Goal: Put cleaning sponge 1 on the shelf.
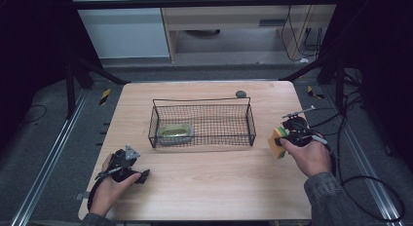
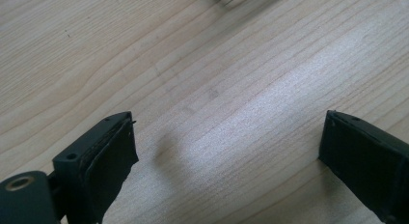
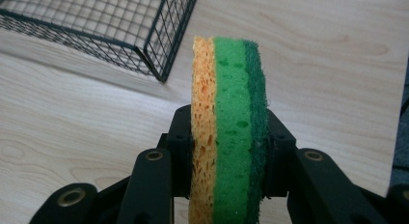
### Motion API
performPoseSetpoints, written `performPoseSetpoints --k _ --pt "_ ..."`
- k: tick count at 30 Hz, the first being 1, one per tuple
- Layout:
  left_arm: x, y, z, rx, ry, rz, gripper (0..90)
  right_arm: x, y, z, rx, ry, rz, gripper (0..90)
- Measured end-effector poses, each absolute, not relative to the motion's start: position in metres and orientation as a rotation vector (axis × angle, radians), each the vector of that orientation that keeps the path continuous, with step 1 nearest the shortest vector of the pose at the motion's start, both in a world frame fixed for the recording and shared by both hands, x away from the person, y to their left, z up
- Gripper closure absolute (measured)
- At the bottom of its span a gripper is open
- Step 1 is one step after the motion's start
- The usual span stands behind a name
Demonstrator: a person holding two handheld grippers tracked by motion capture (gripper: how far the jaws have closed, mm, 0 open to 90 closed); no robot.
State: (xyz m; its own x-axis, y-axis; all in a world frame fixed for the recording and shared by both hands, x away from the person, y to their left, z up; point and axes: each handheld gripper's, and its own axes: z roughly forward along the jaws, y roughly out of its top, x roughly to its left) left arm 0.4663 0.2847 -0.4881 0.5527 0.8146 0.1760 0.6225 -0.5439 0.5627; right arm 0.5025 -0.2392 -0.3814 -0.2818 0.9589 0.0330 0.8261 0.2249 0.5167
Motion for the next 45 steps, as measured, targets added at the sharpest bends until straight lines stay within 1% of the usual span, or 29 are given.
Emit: performPoseSetpoints --k 6,10,19,33,45 --pt "0.467 0.286 -0.489 2.340 1.168 0.585 4.4 0.504 -0.230 -0.363 1.618 2.205 0.670 64.2" --pt "0.467 0.286 -0.490 2.330 1.174 0.577 3.9 0.504 -0.222 -0.342 1.551 2.195 0.714 64.3" --pt "0.468 0.287 -0.490 2.325 1.176 0.574 3.6 0.507 -0.207 -0.318 1.473 2.161 0.769 64.3" --pt "0.468 0.287 -0.491 2.311 1.183 0.562 3.1 0.524 -0.183 -0.294 1.347 2.222 0.730 64.3" --pt "0.468 0.288 -0.491 2.309 1.183 0.552 2.5 0.541 -0.165 -0.289 1.322 2.233 0.731 64.3"
